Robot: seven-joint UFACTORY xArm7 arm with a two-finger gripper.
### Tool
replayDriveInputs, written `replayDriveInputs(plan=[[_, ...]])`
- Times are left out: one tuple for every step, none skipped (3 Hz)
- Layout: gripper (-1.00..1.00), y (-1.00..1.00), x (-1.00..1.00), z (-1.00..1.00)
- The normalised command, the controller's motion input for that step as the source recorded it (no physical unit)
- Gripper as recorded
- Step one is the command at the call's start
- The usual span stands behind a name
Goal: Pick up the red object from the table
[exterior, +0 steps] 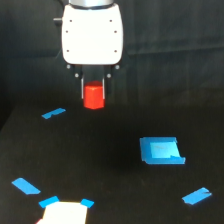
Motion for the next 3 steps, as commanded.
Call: replayDriveInputs(plan=[[-0.93,-0.60,0.37,0.35],[-0.94,-0.08,0.35,-0.13],[-1.00,-0.66,0.29,0.41]])
